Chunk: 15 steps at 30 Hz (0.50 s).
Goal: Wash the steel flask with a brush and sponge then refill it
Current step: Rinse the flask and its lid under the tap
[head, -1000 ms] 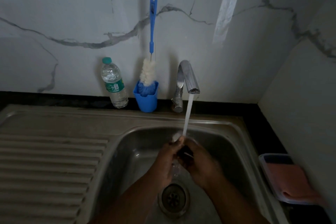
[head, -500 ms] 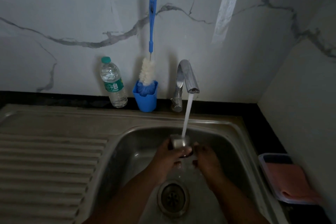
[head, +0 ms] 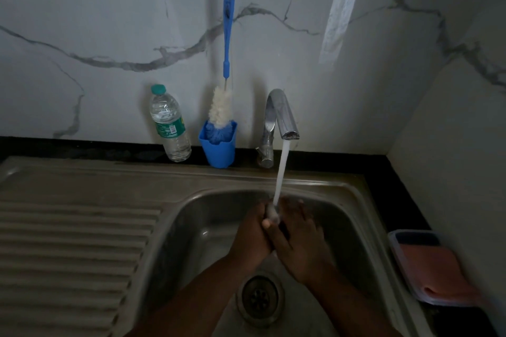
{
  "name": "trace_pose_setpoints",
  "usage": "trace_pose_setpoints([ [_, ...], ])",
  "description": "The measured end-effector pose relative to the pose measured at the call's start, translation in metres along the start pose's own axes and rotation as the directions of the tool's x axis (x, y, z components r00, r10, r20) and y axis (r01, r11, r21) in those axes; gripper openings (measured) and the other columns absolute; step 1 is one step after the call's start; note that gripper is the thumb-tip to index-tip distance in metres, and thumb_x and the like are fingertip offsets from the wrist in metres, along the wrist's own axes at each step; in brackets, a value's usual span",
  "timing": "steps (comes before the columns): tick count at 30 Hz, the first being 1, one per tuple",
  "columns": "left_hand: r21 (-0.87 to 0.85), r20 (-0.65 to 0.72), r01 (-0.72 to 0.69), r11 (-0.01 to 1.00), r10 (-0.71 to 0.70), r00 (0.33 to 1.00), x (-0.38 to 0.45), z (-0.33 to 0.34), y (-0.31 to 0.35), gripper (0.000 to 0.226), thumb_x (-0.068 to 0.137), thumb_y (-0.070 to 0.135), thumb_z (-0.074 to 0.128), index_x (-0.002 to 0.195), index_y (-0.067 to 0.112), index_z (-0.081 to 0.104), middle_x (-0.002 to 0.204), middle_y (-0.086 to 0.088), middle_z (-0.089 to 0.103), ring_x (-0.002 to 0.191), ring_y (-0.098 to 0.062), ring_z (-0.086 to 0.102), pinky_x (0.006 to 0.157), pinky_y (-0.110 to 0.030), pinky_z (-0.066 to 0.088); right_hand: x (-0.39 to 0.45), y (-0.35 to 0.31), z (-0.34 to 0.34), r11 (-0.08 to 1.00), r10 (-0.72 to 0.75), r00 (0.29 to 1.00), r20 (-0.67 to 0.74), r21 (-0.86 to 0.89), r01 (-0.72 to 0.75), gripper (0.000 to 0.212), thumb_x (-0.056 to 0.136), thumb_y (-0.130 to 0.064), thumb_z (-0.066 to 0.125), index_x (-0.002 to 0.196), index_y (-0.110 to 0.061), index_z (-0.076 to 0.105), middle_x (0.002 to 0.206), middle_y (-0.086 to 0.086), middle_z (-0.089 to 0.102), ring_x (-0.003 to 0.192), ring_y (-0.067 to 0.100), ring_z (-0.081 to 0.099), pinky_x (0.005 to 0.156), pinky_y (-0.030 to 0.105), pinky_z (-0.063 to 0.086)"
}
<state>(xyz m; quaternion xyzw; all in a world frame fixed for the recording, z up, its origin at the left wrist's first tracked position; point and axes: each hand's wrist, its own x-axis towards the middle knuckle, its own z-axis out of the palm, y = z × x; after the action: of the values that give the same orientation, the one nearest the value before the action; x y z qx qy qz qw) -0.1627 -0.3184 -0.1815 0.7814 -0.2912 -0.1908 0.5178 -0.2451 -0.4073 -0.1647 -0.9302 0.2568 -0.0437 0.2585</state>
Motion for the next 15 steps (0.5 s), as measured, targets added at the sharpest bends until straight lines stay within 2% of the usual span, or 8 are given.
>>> trace_pose_setpoints([
  [2, -0.162, -0.031, 0.07, 0.984, -0.076, 0.997, 0.008, -0.006, -0.005, 0.017, 0.091, 0.009, 0.063, 0.106, 0.016, 0.062, 0.095, 0.006, 0.069, 0.092, -0.011, 0.066, 0.071, -0.013, 0.052, -0.009, -0.006, -0.005, 0.988, -0.106, 0.994, 0.013, -0.111, 0.107, 0.097, 0.066, -0.086, -0.013, 0.15, -0.041, 0.006, 0.161, -0.012, 0.005, 0.148, 0.012, -0.002, 0.118, 0.039, 0.002],
  [4, -0.188, -0.023, 0.07, 0.98, -0.076, 0.997, 0.012, -0.014, -0.004, 0.035, 0.08, 0.014, 0.078, 0.109, 0.025, 0.062, 0.104, 0.006, 0.069, 0.098, -0.007, 0.066, 0.079, -0.016, 0.052, -0.014, -0.002, -0.005, 0.976, -0.13, 0.992, -0.001, -0.174, 0.128, 0.097, 0.065, -0.084, -0.018, 0.15, -0.042, 0.003, 0.16, -0.015, 0.001, 0.148, 0.011, -0.002, 0.118, 0.035, 0.001],
  [6, -0.079, 0.008, 0.031, 0.996, -0.03, 1.0, 0.01, -0.014, -0.005, 0.044, 0.076, 0.02, 0.082, 0.113, 0.03, 0.06, 0.112, 0.008, 0.067, 0.103, -0.004, 0.063, 0.089, -0.02, 0.05, -0.013, 0.001, -0.006, 0.991, -0.039, 0.999, -0.033, -0.131, 0.034, 0.098, 0.066, -0.088, -0.01, 0.15, -0.04, 0.003, 0.159, -0.017, 0.0, 0.148, 0.011, 0.0, 0.116, 0.033, 0.002],
  [8, -0.042, 0.023, 0.016, 0.999, -0.015, 1.0, 0.006, -0.006, -0.002, 0.037, 0.084, 0.016, 0.073, 0.118, 0.023, 0.059, 0.116, 0.001, 0.066, 0.108, -0.013, 0.063, 0.093, -0.024, 0.051, -0.006, 0.0, -0.007, 0.997, 0.069, 0.998, -0.005, -0.04, -0.069, 0.097, 0.069, -0.087, 0.002, 0.151, -0.037, 0.007, 0.161, -0.012, 0.006, 0.148, 0.011, 0.001, 0.117, 0.036, 0.003],
  [9, -0.051, 0.032, 0.008, 0.999, -0.006, 0.999, 0.004, 0.0, -0.004, 0.028, 0.09, 0.013, 0.066, 0.117, 0.017, 0.06, 0.115, -0.006, 0.066, 0.11, -0.02, 0.062, 0.093, -0.027, 0.051, -0.003, -0.003, -0.008, 0.998, 0.059, 0.998, 0.009, -0.019, -0.059, 0.1, 0.067, -0.09, 0.002, 0.152, -0.036, 0.01, 0.161, -0.01, 0.008, 0.147, 0.012, 0.001, 0.117, 0.039, 0.003],
  [11, -0.119, 0.029, -0.008, 0.993, 0.011, 1.0, 0.002, 0.003, 0.003, 0.016, 0.097, 0.019, 0.052, 0.106, 0.009, 0.062, 0.102, -0.011, 0.068, 0.102, -0.026, 0.064, 0.086, -0.029, 0.053, -0.002, -0.013, -0.009, 0.998, -0.036, 0.999, 0.025, -0.044, 0.037, 0.103, 0.064, -0.091, -0.004, 0.151, -0.037, 0.01, 0.161, -0.009, 0.007, 0.147, 0.012, -0.001, 0.117, 0.041, 0.001],
  [12, -0.192, 0.027, 0.034, 0.981, -0.029, 0.999, 0.004, 0.002, 0.008, 0.02, 0.098, 0.021, 0.048, 0.103, 0.009, 0.063, 0.099, -0.01, 0.069, 0.097, -0.021, 0.067, 0.081, -0.028, 0.054, -0.004, -0.017, -0.008, 0.995, -0.074, 0.997, 0.025, -0.069, 0.076, 0.102, 0.064, -0.09, -0.008, 0.151, -0.038, 0.008, 0.161, -0.01, 0.007, 0.147, 0.012, -0.002, 0.117, 0.04, 0.0],
  [15, -0.181, 0.071, 0.058, 0.982, -0.046, 0.996, 0.013, -0.006, 0.007, 0.009, 0.098, 0.016, 0.054, 0.099, 0.02, 0.061, 0.095, 0.0, 0.066, 0.081, -0.003, 0.067, 0.068, -0.013, 0.051, -0.012, -0.016, -0.006, 0.987, -0.124, 0.991, -0.046, -0.111, 0.118, 0.098, 0.065, -0.086, -0.015, 0.15, -0.042, 0.007, 0.16, -0.016, 0.006, 0.147, 0.008, -0.002, 0.118, 0.037, 0.002],
])
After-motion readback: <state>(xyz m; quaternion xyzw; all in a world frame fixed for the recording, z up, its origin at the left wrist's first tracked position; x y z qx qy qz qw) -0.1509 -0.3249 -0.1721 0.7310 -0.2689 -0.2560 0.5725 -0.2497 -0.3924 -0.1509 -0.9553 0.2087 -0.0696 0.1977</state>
